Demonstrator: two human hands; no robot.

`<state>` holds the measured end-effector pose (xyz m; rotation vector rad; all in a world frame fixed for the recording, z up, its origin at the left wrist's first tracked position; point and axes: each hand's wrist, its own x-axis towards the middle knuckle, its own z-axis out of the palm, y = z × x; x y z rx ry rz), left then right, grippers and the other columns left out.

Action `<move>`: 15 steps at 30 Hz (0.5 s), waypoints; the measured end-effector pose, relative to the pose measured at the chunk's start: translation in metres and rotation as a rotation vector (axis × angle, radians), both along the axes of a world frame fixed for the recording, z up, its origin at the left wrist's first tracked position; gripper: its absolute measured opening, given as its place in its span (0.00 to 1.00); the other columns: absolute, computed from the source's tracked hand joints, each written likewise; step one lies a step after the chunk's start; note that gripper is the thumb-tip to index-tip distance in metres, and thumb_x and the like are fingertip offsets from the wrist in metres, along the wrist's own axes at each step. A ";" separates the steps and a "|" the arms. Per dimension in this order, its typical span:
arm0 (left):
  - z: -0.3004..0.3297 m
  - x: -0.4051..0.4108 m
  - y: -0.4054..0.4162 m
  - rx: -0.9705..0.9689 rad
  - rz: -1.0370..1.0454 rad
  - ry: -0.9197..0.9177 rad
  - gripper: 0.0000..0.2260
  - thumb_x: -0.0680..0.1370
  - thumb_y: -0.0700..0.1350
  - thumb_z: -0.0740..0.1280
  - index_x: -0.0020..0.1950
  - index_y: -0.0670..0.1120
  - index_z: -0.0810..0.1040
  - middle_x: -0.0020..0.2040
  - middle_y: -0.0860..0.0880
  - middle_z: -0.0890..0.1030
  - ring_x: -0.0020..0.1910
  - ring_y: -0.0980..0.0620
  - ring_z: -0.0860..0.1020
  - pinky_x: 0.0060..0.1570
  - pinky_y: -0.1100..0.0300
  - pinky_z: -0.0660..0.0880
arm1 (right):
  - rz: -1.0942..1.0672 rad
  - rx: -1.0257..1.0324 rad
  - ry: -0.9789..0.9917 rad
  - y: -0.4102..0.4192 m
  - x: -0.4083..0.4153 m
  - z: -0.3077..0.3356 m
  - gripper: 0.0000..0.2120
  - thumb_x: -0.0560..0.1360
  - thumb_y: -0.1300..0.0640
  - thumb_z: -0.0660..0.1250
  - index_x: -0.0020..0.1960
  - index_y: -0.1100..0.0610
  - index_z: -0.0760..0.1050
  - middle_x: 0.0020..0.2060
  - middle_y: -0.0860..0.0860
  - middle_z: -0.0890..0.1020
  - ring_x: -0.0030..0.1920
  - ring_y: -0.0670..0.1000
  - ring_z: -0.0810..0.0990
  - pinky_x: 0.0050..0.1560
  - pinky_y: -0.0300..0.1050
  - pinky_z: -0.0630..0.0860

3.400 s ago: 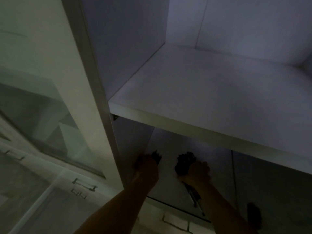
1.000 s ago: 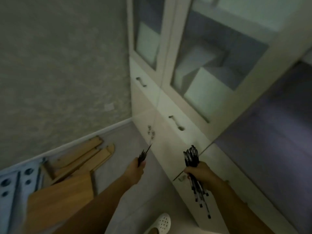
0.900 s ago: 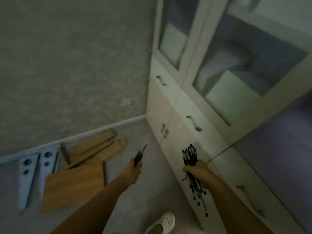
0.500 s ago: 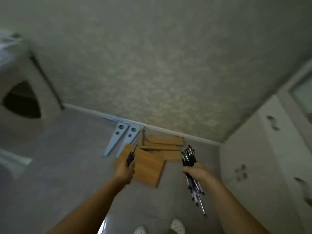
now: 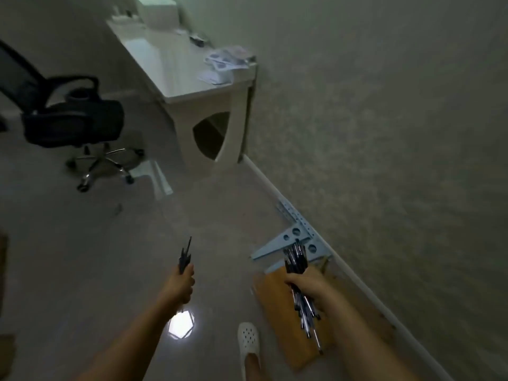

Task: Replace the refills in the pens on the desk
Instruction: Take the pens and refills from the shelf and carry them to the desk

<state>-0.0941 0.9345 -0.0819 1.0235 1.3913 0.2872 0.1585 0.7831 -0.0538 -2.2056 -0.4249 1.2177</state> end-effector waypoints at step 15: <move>-0.007 0.017 0.101 -0.050 0.406 -0.014 0.10 0.84 0.45 0.54 0.45 0.44 0.67 0.32 0.47 0.64 0.27 0.53 0.59 0.28 0.62 0.56 | 0.383 -0.066 0.071 0.226 0.061 -0.004 0.04 0.73 0.68 0.68 0.42 0.65 0.73 0.30 0.57 0.76 0.29 0.53 0.76 0.31 0.44 0.75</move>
